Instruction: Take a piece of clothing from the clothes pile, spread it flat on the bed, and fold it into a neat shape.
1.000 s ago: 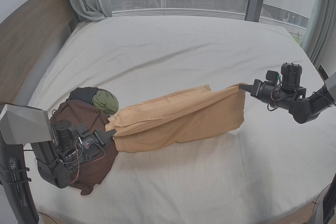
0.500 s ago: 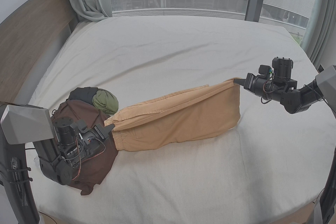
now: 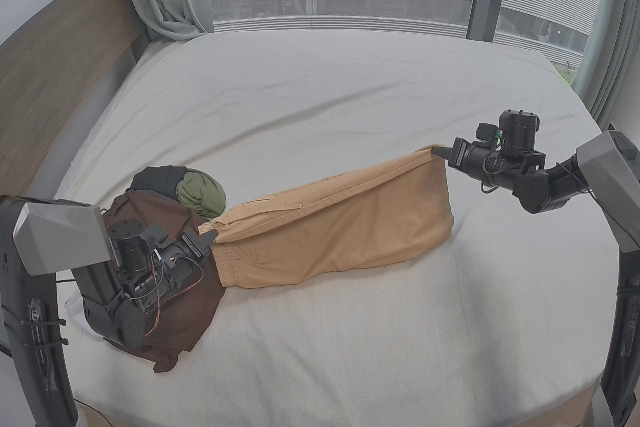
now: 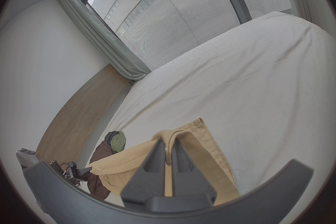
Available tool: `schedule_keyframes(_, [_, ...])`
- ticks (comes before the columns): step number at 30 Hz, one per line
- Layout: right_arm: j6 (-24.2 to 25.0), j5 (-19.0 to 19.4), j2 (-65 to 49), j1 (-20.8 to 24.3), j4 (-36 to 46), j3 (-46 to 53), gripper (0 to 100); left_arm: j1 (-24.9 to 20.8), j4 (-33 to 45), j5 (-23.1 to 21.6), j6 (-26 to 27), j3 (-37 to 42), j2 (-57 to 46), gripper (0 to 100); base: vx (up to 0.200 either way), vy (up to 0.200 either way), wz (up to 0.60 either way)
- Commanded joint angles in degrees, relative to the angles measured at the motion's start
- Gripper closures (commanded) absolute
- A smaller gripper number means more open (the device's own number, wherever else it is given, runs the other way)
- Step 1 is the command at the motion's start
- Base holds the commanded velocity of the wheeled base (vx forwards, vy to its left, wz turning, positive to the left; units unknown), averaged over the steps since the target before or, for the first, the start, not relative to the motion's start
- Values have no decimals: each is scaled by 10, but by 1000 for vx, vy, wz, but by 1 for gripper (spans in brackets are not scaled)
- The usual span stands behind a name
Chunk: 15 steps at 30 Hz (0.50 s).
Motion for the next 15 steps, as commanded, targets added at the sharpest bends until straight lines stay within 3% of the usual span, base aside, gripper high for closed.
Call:
schedule_keyframes(1, [0, 1, 48, 2, -1, -31, 100, 0, -1, 2, -1, -15, 18, 100, 0, 0, 0])
schedule_keyframes(15, [1, -1, 96, 2, -5, -90, 100, 9, -1, 3, -2, -50, 41, 100, 0, 0, 0])
